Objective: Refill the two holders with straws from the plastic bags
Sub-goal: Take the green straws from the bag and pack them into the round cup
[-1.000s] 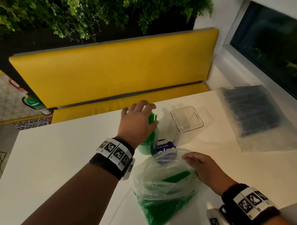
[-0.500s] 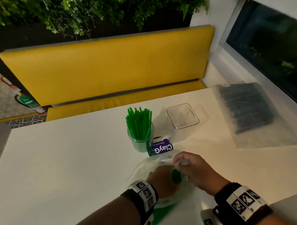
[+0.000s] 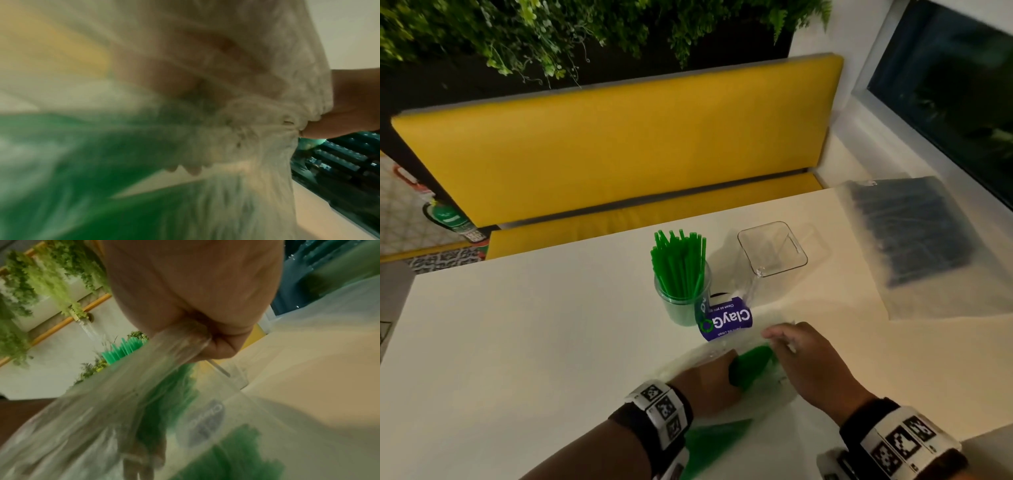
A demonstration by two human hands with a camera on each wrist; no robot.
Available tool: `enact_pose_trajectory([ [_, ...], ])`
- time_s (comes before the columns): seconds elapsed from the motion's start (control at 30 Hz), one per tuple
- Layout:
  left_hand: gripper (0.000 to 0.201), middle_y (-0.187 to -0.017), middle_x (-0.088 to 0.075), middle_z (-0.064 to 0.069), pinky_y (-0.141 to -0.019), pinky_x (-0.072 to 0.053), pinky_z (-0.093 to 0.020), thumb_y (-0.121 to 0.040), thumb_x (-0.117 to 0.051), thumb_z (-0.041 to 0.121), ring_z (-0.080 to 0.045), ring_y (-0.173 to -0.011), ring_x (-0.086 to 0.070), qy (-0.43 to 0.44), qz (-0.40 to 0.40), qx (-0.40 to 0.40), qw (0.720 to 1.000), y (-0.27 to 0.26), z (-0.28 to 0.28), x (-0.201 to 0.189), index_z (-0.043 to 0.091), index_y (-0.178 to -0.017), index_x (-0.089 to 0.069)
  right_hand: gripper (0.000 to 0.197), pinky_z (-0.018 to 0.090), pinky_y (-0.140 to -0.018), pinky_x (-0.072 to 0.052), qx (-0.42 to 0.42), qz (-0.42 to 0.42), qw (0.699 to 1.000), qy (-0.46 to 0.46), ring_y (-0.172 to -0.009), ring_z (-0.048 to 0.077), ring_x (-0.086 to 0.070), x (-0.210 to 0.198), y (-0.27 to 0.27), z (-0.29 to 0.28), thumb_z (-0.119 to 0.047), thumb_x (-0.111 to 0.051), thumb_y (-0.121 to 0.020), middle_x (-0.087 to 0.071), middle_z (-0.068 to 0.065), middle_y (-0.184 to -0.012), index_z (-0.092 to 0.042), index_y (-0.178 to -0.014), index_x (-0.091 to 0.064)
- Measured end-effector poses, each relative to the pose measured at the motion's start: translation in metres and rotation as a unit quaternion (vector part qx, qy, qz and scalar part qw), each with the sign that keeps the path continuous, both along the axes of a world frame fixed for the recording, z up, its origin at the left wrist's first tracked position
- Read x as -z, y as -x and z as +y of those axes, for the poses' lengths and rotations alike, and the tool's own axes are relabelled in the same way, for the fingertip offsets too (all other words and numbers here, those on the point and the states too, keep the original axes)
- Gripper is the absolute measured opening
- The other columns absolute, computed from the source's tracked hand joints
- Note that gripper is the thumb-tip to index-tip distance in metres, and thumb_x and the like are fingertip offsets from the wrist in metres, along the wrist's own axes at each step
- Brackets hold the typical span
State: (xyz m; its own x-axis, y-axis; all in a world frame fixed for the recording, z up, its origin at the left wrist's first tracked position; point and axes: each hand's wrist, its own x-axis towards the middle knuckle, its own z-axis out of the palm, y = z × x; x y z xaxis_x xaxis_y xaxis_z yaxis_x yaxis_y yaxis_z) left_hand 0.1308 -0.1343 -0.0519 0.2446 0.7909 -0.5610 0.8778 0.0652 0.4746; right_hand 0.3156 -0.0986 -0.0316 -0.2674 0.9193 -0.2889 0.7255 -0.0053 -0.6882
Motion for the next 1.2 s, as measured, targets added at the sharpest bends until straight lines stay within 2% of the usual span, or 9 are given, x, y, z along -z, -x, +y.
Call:
enact_pose_trajectory([
  [0.17,0.003,-0.087,-0.063,-0.001,-0.065,-0.044,-0.025,-0.09,-0.057,0.023,-0.02,-0.08,-0.061,0.033,-0.067,0.013,0.997,-0.01,0.008,-0.009,0.02,-0.091,-0.059,0.017,0.011,-0.084,-0.044,-0.043,0.139,0.984,0.105,-0.101,-0.013,-0.06,-0.002,0.011,0.003,-0.022,-0.061,-0.094,-0.069,-0.022,-0.109,-0.034,-0.1,-0.071],
  [0.3,0.006,-0.088,-0.063,0.002,-0.078,-0.05,-0.033,-0.089,-0.059,0.024,-0.017,-0.079,-0.058,0.008,-0.105,-0.041,0.994,-0.002,0.006,-0.023,0.019,-0.09,-0.062,0.028,0.014,-0.071,-0.043,0.052,0.119,0.991,0.032,-0.082,-0.008,-0.062,0.005,0.001,0.015,-0.007,-0.058,-0.095,-0.07,-0.015,-0.098,-0.032,-0.089,-0.07],
  [0.4,0.008,-0.076,-0.06,0.009,-0.069,-0.049,-0.027,-0.087,-0.067,0.021,-0.007,-0.068,-0.054,-0.065,-0.225,-0.102,0.967,0.006,-0.007,-0.054,0.022,-0.085,-0.06,0.04,0.012,-0.069,-0.04,0.038,0.051,0.998,0.015,-0.083,0.005,-0.062,0.016,-0.004,0.018,-0.002,-0.056,-0.093,-0.066,-0.014,-0.088,-0.038,-0.078,-0.064],
  [0.53,0.01,-0.081,-0.071,-0.009,-0.076,-0.057,-0.031,-0.091,-0.068,0.01,-0.017,-0.079,-0.067,-0.146,-0.442,-0.201,0.862,0.034,-0.007,-0.131,0.016,-0.084,-0.069,0.029,0.021,-0.076,-0.042,-0.026,-0.042,0.998,0.047,-0.09,0.005,-0.058,0.023,-0.002,0.013,-0.014,-0.05,-0.096,-0.062,-0.01,-0.097,-0.038,-0.084,-0.061],
  [0.67,0.019,-0.074,-0.068,-0.012,-0.074,-0.053,-0.044,-0.091,-0.062,0.011,-0.03,-0.076,-0.064,-0.316,-0.509,-0.354,0.718,0.083,0.031,-0.17,0.022,-0.076,-0.066,0.025,0.018,-0.078,-0.041,-0.031,-0.04,0.998,0.045,-0.094,0.002,-0.057,0.023,-0.001,0.009,-0.017,-0.05,-0.096,-0.062,-0.01,-0.101,-0.038,-0.089,-0.062],
  [0.93,0.005,-0.084,-0.063,-0.022,-0.069,-0.054,-0.027,-0.095,-0.061,0.002,-0.022,-0.072,-0.064,-0.348,-0.466,-0.421,0.696,0.086,0.082,-0.145,-0.002,-0.097,-0.058,0.025,0.011,-0.075,-0.039,-0.02,-0.031,0.998,0.055,-0.094,-0.002,-0.058,0.029,-0.001,0.008,-0.015,-0.053,-0.095,-0.063,-0.013,-0.102,-0.036,-0.089,-0.065],
  [1.0,0.008,-0.083,-0.065,-0.02,-0.07,-0.056,-0.031,-0.095,-0.062,0.004,-0.021,-0.073,-0.065,-0.364,-0.452,-0.416,0.699,0.084,0.085,-0.138,-0.003,-0.097,-0.059,0.026,0.009,-0.074,-0.038,-0.016,-0.034,0.998,0.058,-0.093,-0.002,-0.058,0.029,-0.002,0.007,-0.016,-0.053,-0.095,-0.062,-0.014,-0.102,-0.038,-0.087,-0.064],
  [1.1,0.007,-0.076,-0.065,-0.004,-0.067,-0.054,-0.035,-0.092,-0.069,0.013,-0.015,-0.069,-0.061,-0.366,-0.391,-0.419,0.733,0.081,0.084,-0.119,0.01,-0.088,-0.064,0.027,0.008,-0.072,-0.036,-0.014,-0.035,0.997,0.061,-0.092,-0.003,-0.057,0.028,-0.002,0.007,-0.015,-0.054,-0.095,-0.061,-0.014,-0.1,-0.039,-0.087,-0.063],
  [1.2,0.017,-0.086,-0.067,-0.006,-0.071,-0.059,-0.042,-0.084,-0.075,0.032,-0.023,-0.077,-0.065,-0.332,-0.309,-0.413,0.79,0.081,0.084,-0.091,0.021,-0.085,-0.063,0.027,0.007,-0.072,-0.036,-0.01,-0.032,0.998,0.06,-0.091,-0.003,-0.056,0.027,-0.001,0.007,-0.014,-0.054,-0.095,-0.062,-0.014,-0.099,-0.038,-0.086,-0.063],
])
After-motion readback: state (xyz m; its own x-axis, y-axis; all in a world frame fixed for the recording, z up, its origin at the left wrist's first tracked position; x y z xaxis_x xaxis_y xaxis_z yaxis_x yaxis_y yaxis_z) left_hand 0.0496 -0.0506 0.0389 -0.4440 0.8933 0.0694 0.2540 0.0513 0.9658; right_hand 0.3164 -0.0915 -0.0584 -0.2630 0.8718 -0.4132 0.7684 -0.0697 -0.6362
